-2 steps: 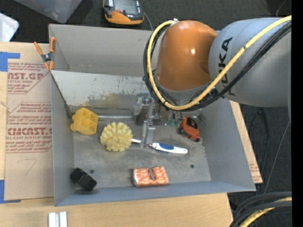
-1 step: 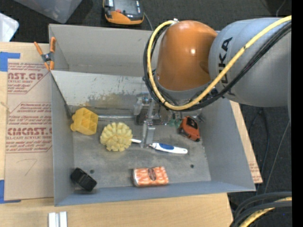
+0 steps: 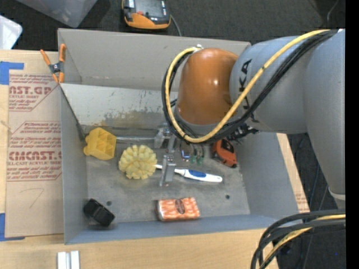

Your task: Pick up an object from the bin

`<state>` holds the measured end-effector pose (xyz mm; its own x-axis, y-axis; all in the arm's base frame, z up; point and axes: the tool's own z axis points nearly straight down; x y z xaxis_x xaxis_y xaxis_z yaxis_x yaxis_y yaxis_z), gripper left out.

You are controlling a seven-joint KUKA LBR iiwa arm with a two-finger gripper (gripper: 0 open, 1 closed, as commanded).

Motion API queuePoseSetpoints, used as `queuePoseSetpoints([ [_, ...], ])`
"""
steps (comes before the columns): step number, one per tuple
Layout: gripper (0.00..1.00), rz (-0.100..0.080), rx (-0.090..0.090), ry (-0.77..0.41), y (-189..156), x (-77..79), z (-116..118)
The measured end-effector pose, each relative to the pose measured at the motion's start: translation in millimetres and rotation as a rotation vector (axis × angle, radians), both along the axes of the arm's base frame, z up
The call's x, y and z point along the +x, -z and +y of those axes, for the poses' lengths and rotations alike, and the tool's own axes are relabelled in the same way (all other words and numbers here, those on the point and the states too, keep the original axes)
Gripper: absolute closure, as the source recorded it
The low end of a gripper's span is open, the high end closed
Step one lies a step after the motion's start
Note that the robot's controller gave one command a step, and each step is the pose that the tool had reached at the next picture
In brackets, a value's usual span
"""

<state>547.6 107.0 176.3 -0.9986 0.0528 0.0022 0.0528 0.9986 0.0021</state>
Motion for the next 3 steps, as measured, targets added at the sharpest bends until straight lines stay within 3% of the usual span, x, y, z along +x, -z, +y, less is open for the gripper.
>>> queuePoseSetpoints([
  [1, 0.00, -0.016, 0.004, 0.012, -7.8, 11.7, 9.1],
  [2, 0.00, -0.017, 0.005, 0.038, -0.1, 8.5, 5.7],
  [3, 0.00, -0.020, 0.002, -0.253, -6.4, 8.0, 14.2],
])
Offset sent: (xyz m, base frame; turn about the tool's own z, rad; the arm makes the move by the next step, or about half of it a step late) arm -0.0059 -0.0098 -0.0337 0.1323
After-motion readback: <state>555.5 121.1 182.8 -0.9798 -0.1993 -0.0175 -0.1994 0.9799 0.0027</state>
